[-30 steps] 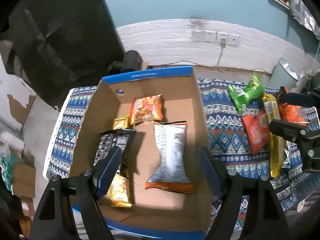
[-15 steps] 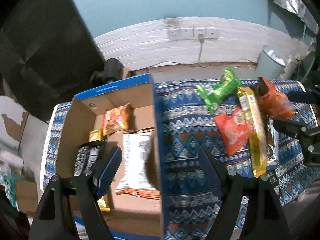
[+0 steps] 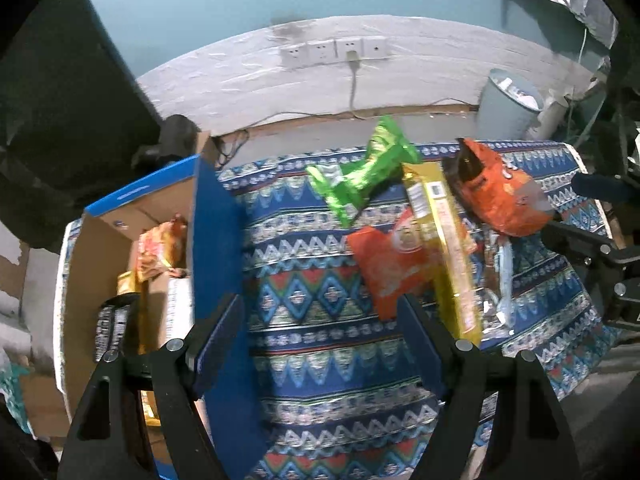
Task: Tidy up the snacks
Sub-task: 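Move both open grippers over the remaining snack pile on the cloth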
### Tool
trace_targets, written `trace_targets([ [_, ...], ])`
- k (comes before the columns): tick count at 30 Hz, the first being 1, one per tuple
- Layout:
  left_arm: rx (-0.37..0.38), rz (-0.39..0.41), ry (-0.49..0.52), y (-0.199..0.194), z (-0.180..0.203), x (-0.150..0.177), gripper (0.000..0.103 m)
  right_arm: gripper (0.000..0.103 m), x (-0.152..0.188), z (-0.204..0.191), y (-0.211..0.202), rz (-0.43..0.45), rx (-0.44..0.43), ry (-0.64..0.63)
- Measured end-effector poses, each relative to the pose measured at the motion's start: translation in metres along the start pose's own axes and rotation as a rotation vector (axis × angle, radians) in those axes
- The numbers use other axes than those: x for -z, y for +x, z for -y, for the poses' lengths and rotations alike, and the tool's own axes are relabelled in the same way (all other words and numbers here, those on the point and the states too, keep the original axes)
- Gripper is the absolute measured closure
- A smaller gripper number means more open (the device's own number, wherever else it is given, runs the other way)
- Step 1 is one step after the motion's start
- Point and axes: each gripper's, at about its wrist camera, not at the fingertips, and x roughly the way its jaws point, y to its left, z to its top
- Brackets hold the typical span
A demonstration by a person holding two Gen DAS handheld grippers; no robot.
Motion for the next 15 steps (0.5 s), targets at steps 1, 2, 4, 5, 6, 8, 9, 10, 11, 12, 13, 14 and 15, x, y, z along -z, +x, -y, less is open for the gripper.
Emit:
trace_targets([
  [1, 0.006, -0.004, 0.001, 0.002, 0.004, -0.002, 0.023, 0.026, 0.001, 0.004, 0.000, 0.000, 0.002, 0.006],
  [2, 0.012, -0.009, 0.003, 0.003, 0.008, -0.003, 0.023, 0.026, 0.002, 0.008, 0.000, -0.001, 0.006, 0.012],
  [4, 0.020, -0.018, 0.010, 0.006, 0.015, -0.006, 0.023, 0.026, 0.004, 0.016, 0.001, -0.004, 0.014, 0.022],
  [5, 0.022, -0.022, 0.016, 0.009, 0.020, -0.008, 0.023, 0.026, 0.005, 0.021, 0.002, -0.004, 0.018, 0.028],
  [6, 0.022, -0.025, 0.018, 0.010, 0.023, -0.009, 0.023, 0.026, 0.006, 0.025, 0.003, -0.005, 0.020, 0.033],
  [8, 0.028, -0.035, 0.022, 0.016, 0.029, -0.011, 0.023, 0.026, 0.008, 0.032, 0.004, -0.009, 0.024, 0.044],
  [9, 0.032, -0.040, 0.021, 0.018, 0.031, -0.013, 0.023, 0.026, 0.009, 0.037, 0.005, -0.011, 0.025, 0.050],
  [10, 0.037, -0.047, 0.020, 0.021, 0.033, -0.014, 0.023, 0.026, 0.010, 0.042, 0.006, -0.015, 0.023, 0.059],
  [11, 0.043, -0.053, 0.019, 0.024, 0.036, -0.015, 0.023, 0.026, 0.011, 0.044, 0.007, -0.017, 0.021, 0.064],
  [12, 0.048, -0.059, 0.018, 0.028, 0.039, -0.017, 0.023, 0.026, 0.012, 0.048, 0.008, -0.021, 0.022, 0.069],
  [13, 0.050, -0.064, 0.017, 0.031, 0.042, -0.018, 0.023, 0.026, 0.013, 0.051, 0.010, -0.026, 0.023, 0.074],
  [14, 0.051, -0.069, 0.018, 0.035, 0.045, -0.020, 0.023, 0.026, 0.014, 0.055, 0.012, -0.031, 0.025, 0.080],
  [15, 0.053, -0.074, 0.018, 0.039, 0.049, -0.021, 0.023, 0.026, 0.015, 0.058, 0.014, -0.035, 0.025, 0.084],
])
